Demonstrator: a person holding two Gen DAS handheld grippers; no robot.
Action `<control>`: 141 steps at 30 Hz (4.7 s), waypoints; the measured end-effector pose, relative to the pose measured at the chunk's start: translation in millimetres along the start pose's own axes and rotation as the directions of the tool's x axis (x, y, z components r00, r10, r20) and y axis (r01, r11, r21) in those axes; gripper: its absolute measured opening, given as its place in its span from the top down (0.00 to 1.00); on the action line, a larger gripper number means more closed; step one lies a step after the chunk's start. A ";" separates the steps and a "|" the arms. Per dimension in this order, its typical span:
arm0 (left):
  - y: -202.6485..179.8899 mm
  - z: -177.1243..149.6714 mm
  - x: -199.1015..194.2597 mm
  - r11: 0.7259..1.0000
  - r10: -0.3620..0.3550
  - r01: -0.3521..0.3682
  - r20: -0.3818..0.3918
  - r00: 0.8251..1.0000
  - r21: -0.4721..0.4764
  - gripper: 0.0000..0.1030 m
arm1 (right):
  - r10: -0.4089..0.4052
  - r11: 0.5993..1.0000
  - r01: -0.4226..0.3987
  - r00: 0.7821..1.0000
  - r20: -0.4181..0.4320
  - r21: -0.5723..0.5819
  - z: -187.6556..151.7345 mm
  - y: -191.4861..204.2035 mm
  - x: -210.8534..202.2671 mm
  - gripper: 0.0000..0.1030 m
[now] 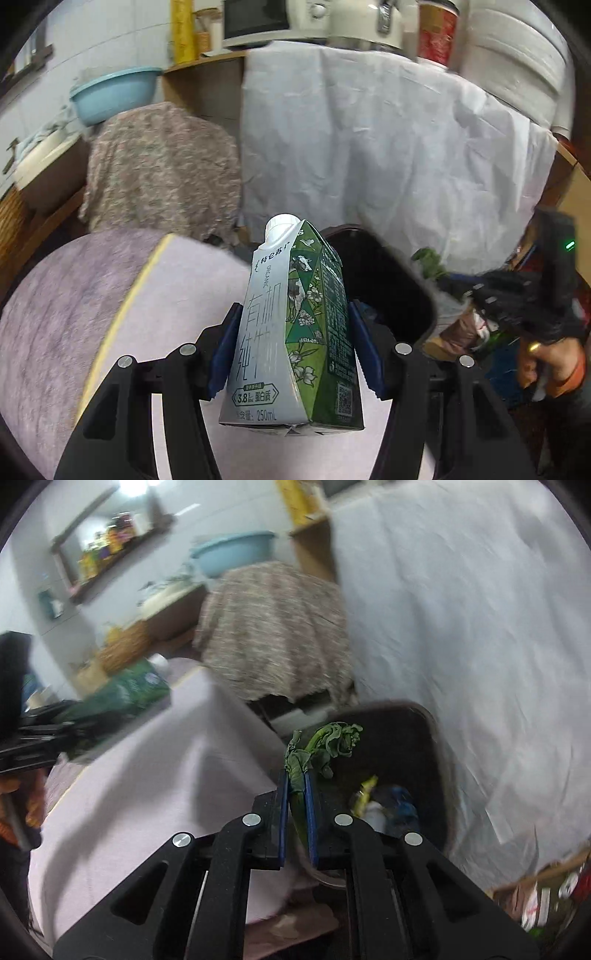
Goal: Collect trash
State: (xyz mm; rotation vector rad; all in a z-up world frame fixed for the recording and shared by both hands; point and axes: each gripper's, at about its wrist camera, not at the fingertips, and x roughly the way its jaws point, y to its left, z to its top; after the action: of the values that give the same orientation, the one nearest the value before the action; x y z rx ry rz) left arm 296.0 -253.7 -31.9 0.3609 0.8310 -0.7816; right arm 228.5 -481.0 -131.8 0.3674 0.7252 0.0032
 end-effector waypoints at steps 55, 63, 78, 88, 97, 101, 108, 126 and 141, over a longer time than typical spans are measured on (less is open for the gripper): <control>-113.7 -37.5 -17.3 0.994 0.069 -0.079 0.137 0.988 0.074 0.05 | -0.429 0.903 0.418 0.889 0.159 0.100 -91.7 -40.7 -59.8 0.20; -76.2 -91.6 -116.4 0.984 0.180 -0.170 0.293 0.939 -0.058 0.05 | -0.371 0.918 0.396 0.848 0.379 0.015 -97.8 49.3 -123.3 0.06; -43.4 -211.4 -230.6 0.835 0.527 -0.370 0.398 0.751 -0.407 0.05 | 0.043 0.965 0.074 0.902 0.429 -0.252 -158.5 194.7 -178.1 0.06; -57.7 -257.6 -265.1 0.755 0.635 -0.435 0.381 0.672 -0.490 0.05 | 0.128 0.929 0.074 0.855 0.503 -0.363 -198.1 243.9 -209.2 0.06; -53.5 -279.1 -277.3 0.705 0.684 -0.446 0.360 0.634 -0.552 0.05 | 0.158 0.922 0.056 0.850 0.503 -0.384 -207.0 250.4 -220.2 0.06; -51.9 -284.2 -282.7 0.696 0.691 -0.442 0.359 0.627 -0.566 0.05 | 0.165 0.922 0.049 0.848 0.504 -0.384 -207.6 251.3 -223.0 0.06; -52.0 -287.9 -286.7 0.689 0.697 -0.440 0.359 0.621 -0.576 0.05 | 0.169 0.923 0.042 0.847 0.503 -0.381 -207.2 250.1 -224.1 0.06; -49.9 -289.8 -289.8 0.666 0.720 -0.465 0.341 0.604 -0.584 0.05 | 0.169 0.926 0.035 0.853 0.494 -0.377 -205.9 244.5 -221.8 0.06; -53.9 -286.1 -288.1 0.677 0.713 -0.469 0.345 0.611 -0.568 0.05 | 0.171 0.927 0.028 0.857 0.487 -0.375 -205.8 241.2 -220.4 0.06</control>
State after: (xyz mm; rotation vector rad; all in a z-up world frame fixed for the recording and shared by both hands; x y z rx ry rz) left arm -15.1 9.6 8.7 -0.0032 0.2594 -0.0075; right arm -40.7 -216.2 -51.1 0.0209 0.1658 0.1105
